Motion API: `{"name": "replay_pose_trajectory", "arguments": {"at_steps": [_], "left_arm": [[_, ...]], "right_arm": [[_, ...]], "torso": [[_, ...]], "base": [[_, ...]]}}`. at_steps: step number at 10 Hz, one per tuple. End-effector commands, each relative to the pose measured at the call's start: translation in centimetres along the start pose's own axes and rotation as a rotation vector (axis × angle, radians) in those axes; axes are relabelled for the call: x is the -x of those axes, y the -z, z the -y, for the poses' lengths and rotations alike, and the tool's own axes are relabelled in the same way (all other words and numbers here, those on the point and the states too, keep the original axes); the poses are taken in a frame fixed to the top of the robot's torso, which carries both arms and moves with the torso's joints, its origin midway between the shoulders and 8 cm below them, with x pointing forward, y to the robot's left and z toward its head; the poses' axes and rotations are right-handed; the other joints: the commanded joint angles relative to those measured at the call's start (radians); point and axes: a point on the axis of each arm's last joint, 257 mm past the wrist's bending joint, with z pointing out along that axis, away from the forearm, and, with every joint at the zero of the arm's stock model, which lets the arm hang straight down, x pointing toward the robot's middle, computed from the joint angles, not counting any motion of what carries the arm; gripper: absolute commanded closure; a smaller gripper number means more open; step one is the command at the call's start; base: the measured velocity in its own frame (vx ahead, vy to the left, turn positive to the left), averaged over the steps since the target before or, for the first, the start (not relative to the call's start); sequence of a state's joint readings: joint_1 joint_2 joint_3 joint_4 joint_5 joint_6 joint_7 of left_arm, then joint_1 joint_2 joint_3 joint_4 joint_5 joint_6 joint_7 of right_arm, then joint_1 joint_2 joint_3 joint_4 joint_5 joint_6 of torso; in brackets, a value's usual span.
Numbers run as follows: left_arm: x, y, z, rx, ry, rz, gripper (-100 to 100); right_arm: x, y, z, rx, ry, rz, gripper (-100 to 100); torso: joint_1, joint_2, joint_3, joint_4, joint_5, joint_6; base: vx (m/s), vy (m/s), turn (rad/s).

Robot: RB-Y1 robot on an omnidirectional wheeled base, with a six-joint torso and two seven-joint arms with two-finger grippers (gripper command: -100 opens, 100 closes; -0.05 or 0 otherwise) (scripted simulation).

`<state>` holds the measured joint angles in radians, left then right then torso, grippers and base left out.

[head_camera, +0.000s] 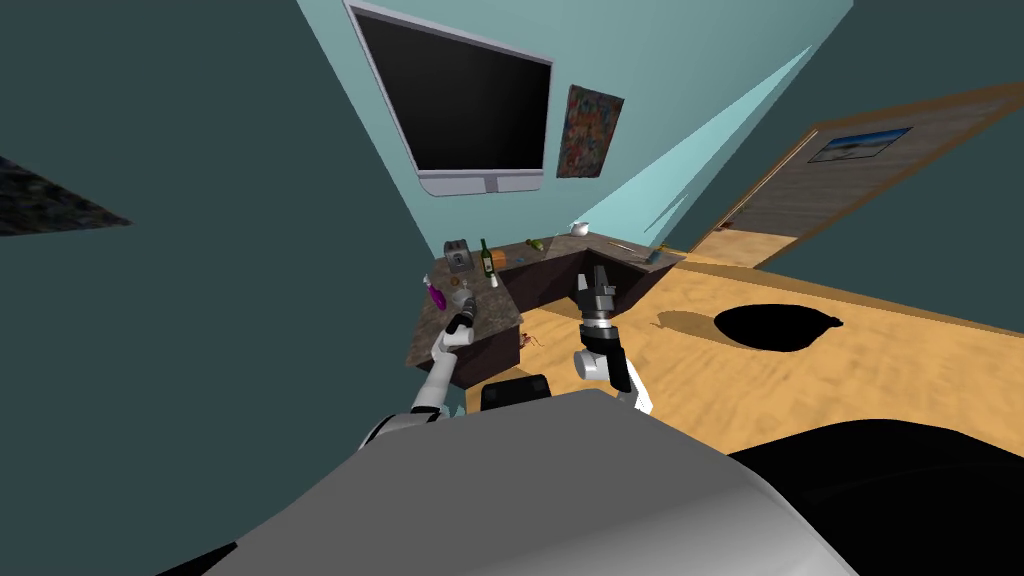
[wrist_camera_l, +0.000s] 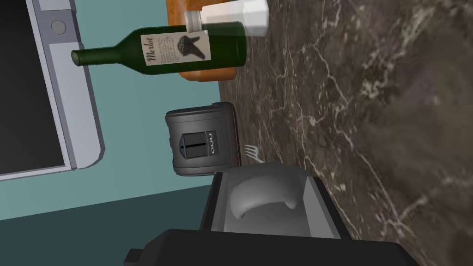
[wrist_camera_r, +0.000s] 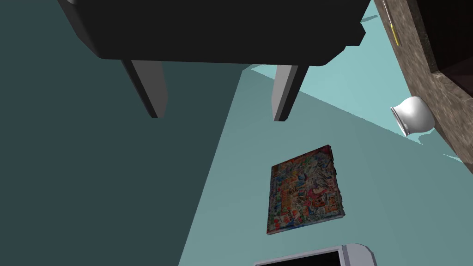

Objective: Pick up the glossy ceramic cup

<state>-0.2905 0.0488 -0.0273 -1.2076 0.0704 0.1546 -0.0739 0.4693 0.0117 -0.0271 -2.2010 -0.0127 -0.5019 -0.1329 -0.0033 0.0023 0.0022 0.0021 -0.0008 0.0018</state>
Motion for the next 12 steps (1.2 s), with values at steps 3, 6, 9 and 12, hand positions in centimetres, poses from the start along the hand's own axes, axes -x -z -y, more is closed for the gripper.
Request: {"name": "replay_pose_trajectory", "arguments": {"at_steps": [3, 6, 9, 12], "left_arm": [[4.5, 2.5, -1.5, 0.005, 0.036, 0.068, 100], [9.3, 5.0, -2.9, 0.016, 0.063, 0.143, 100], [11.9, 7.2, -3.7, 0.019, 0.072, 0.187, 100], [14.4, 9.7, -4.2, 0.018, 0.076, 0.23, 100]], "right_arm": [[0.0, 0.0, 0.0, 0.0, 0.0, 0.0, 0], [0.0, 0.0, 0.0, 0.0, 0.0, 0.0, 0], [0.0, 0.0, 0.0, 0.0, 0.0, 0.0, 0], [0.0, 0.0, 0.0, 0.0, 0.0, 0.0, 0]], "torso": [[0.001, -0.001, -0.002, -0.002, 0.001, 0.0], [0.003, -0.001, -0.003, -0.005, 0.003, -0.001], [0.003, -0.002, -0.004, -0.007, 0.004, -0.002], [0.003, -0.002, -0.005, -0.008, 0.004, 0.0]], "base": [[0.007, -0.025, -0.199], [0.008, -0.02, -0.242], [0.003, -0.015, -0.11], [0.006, -0.016, -0.199]]}}
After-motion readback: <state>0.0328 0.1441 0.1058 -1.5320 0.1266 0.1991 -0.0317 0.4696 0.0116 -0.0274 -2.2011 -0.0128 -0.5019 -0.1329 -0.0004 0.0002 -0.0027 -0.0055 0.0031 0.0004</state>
